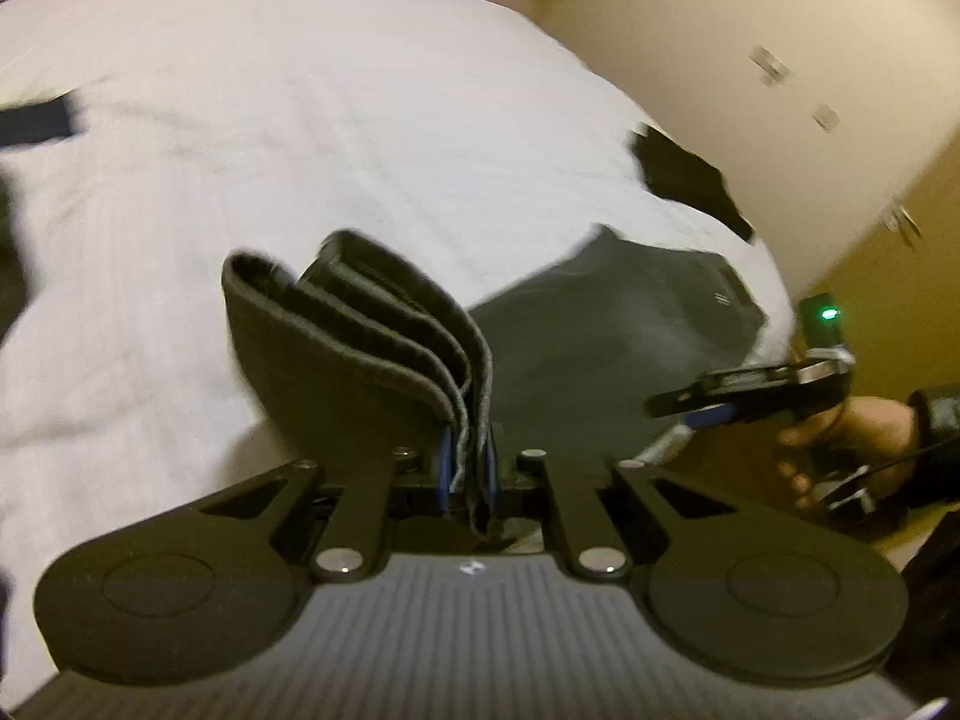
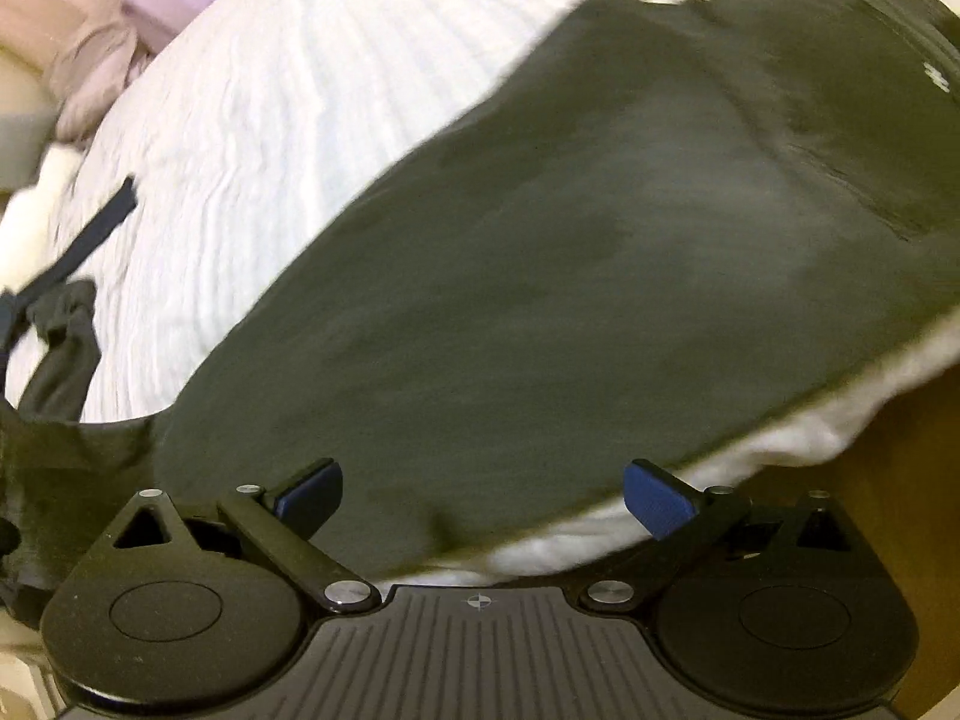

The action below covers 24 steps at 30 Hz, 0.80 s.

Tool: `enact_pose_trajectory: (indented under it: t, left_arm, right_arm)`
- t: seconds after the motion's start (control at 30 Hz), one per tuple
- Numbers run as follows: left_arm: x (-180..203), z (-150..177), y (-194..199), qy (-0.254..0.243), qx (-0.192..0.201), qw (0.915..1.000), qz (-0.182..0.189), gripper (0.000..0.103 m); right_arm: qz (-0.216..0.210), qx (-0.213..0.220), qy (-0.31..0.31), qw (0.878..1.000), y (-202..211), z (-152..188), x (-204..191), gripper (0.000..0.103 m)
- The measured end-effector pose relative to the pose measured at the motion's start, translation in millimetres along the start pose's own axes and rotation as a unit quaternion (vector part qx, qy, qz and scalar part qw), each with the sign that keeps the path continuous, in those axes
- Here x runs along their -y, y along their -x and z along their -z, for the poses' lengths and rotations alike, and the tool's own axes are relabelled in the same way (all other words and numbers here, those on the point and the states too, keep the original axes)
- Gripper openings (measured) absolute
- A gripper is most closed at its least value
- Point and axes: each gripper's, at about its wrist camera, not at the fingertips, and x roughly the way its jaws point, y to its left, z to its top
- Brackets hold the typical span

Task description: Fold clothes

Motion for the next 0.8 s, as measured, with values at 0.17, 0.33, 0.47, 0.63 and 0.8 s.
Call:
enact_pose_trajectory:
  t: [0.17,0.33,0.47,0.63,0.8]
  left_arm:
    - [106,-55,-89,-0.056,-0.027,0.9977,0.029,0.007]
    - [194,-80,-211,-0.072,-0.072,0.9945,0.023,0.0]
    - [234,-75,-280,-0.058,-0.115,0.991,0.036,0.01]
    - [217,-57,-247,-0.08,-0.125,0.9886,0.028,0.026]
    - [136,-49,-205,-0.066,-0.143,0.9841,-0.082,0.028]
  right_arm:
    - [0.01,0.022,-0.07,0.997,36,-5,82,0.102]
    - [0.043,0.064,-0.143,0.987,87,1,171,0.102]
    - [0.071,0.086,-0.207,0.972,124,12,236,0.102]
    - [0.041,0.078,-0.214,0.973,133,21,258,0.102]
    - [-0.091,0.052,-0.1,0.989,92,8,189,0.102]
